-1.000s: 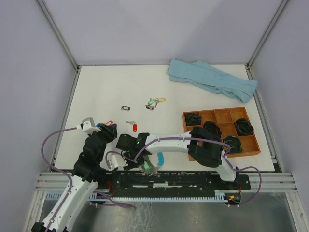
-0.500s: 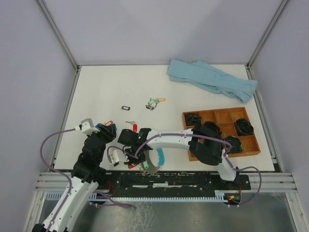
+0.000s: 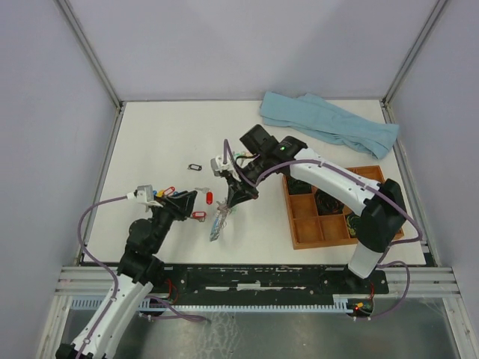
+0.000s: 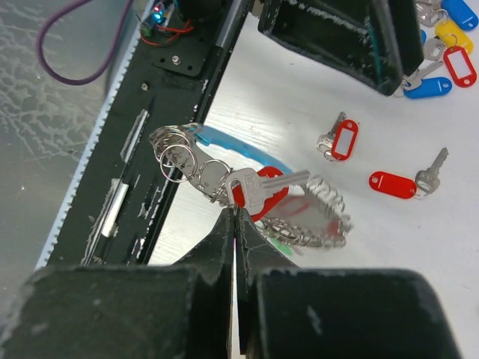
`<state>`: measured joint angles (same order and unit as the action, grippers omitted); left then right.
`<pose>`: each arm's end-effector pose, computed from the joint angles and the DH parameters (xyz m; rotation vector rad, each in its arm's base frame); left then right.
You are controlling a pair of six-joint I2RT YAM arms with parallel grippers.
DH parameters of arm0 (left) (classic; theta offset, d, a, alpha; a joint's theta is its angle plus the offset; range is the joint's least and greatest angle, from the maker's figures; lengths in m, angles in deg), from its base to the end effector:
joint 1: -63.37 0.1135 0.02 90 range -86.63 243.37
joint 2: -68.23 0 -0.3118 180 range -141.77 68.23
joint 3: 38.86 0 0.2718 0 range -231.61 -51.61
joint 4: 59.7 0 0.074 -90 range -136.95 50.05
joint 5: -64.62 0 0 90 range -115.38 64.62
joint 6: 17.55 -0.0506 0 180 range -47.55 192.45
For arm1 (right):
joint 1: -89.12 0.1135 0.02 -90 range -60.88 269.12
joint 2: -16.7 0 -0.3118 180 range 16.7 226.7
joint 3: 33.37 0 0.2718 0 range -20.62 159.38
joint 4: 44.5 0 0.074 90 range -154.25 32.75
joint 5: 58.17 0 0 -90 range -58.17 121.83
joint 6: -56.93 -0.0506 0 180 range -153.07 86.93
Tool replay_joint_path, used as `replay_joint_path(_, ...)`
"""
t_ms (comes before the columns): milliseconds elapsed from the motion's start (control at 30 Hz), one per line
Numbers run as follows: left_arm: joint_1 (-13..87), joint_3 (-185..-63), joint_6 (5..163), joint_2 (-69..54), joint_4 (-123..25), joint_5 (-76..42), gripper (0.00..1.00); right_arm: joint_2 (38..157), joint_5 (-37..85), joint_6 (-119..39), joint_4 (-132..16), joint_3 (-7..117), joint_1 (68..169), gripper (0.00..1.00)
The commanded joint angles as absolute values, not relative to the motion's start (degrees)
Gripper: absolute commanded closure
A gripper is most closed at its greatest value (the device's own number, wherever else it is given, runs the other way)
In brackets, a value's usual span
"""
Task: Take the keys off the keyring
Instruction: Pick up the keyring from the center of the board.
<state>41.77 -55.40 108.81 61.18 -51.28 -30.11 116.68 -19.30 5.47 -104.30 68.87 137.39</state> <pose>0.0973 -0.0341 0.1989 -0.2719 1.5759 -0.7310 0.2384 0.3265 0.3421 -1.8924 1.5143 1.2034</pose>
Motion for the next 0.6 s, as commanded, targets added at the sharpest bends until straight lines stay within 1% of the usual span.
replay_joint_path(0, 41.95, -51.67, 109.39, 57.92, -75.17, -13.59, 0.47, 112.64, -31.99, 11.58, -108.74, 68.14, 133.14, 0.99)
replay_joint_path(133, 41.77, -51.44, 111.17, 49.44, -85.91, -6.46, 0.48, 111.14, -34.48, 16.17, -112.56, 67.96, 131.06, 0.99)
replay_joint_path(300, 39.92, -52.69, 112.65, 41.00, -92.42, -1.60, 0.48, 111.65, -33.89, 22.69, -117.45, 68.18, 129.83, 0.99)
replay_joint_path(467, 34.12, -53.25, 109.05, 38.60, -93.00, -3.00, 0.48, 113.52, -34.17, 36.04, -127.88, 69.29, 128.52, 0.99)
replay_joint_path(567, 27.63, -54.25, 103.76, 37.64, -91.58, -7.06, 0.47, 114.86, -33.66, 40.23, -130.65, 69.53, 128.32, 0.99)
